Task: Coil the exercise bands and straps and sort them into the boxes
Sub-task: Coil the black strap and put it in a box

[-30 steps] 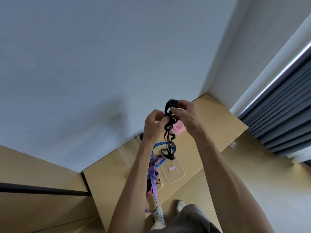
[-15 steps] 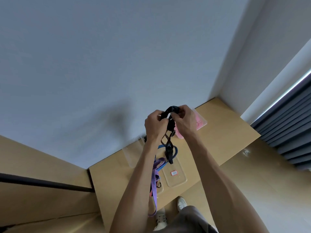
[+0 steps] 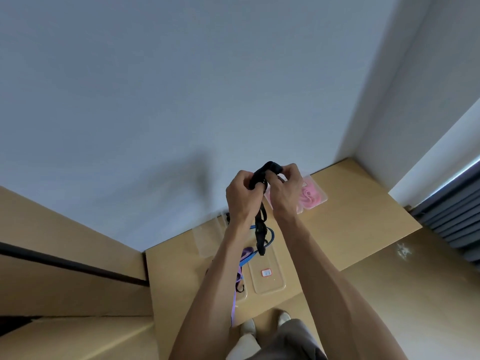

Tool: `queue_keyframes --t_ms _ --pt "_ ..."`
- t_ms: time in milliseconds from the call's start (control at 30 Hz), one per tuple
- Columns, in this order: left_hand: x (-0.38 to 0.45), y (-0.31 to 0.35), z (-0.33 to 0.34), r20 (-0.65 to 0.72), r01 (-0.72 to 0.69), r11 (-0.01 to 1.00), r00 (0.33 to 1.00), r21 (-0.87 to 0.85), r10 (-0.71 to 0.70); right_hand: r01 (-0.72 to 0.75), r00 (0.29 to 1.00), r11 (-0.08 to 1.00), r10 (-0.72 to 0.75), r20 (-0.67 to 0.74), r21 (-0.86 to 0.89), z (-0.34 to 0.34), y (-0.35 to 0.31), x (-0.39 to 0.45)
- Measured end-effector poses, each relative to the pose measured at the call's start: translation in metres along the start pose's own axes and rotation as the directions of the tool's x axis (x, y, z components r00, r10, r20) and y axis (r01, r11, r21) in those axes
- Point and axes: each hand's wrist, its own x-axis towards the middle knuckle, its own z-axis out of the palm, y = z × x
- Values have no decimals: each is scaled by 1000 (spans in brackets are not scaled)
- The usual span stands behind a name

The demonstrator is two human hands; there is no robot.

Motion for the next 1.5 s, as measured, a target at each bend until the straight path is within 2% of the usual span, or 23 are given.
queue_keyframes --t_ms 67,133,200,267,400,533,600,700,800,867,933,1000,1067,1133,1167,1300,1433,1500 --pt "2 -2 0 49 -11 999 999 37 10 -39 999 989 36 24 146 2 -1 2" --pt "8 -3 -3 113 56 998 992 -18 -54 -69 997 974 63 35 216 3 -1 6" --pt "17 -1 -12 155 203 953 973 -226 -170 -130 991 932 112 72 339 -1 -1 14" --pt "27 -1 -21 204 299 864 951 -405 -234 -250 966 852 187 177 459 -5 -3 21" --pt "42 -4 -24 190 206 918 971 -338 -148 -346 927 789 205 313 508 1 -6 21" --pt "50 -13 -25 199 32 994 980 -101 -12 -353 925 756 194 326 552 14 -7 18" --pt "51 -19 -28 213 -83 995 973 -46 91 -368 920 754 210 332 544 18 -5 19" --pt "55 -23 -32 231 -135 982 959 -133 163 -372 920 783 239 311 498 21 -3 21" --pt "59 -28 -36 154 -140 985 976 -103 155 -355 930 814 259 260 459 25 1 20" --pt "60 -30 -38 100 -205 977 972 -61 211 -356 933 823 287 216 442 29 5 18" --pt "59 -31 -39 38 -301 953 953 21 300 -374 927 867 340 157 329 31 7 19" --pt "59 -32 -41 -12 -353 926 934 131 358 -406 910 909 392 131 94 31 7 17" --pt "58 -30 -43 -30 -344 921 934 184 355 -366 926 927 372 68 -86 31 7 13" --pt "60 -26 -46 -13 -323 929 944 181 331 -246 969 958 241 -47 -148 30 6 9" --pt "60 -24 -48 4 -327 931 944 160 331 -174 984 973 167 -62 -152 30 3 6" --pt "64 -6 -60 123 -306 947 940 -99 317 101 987 940 -52 153 -327 33 -17 -2" --pt "65 13 -68 169 -290 919 925 -266 340 134 898 972 -37 438 -193 37 -36 -5" --pt "65 19 -69 189 -251 911 927 -328 324 199 859 960 -75 507 -197 40 -43 -8"
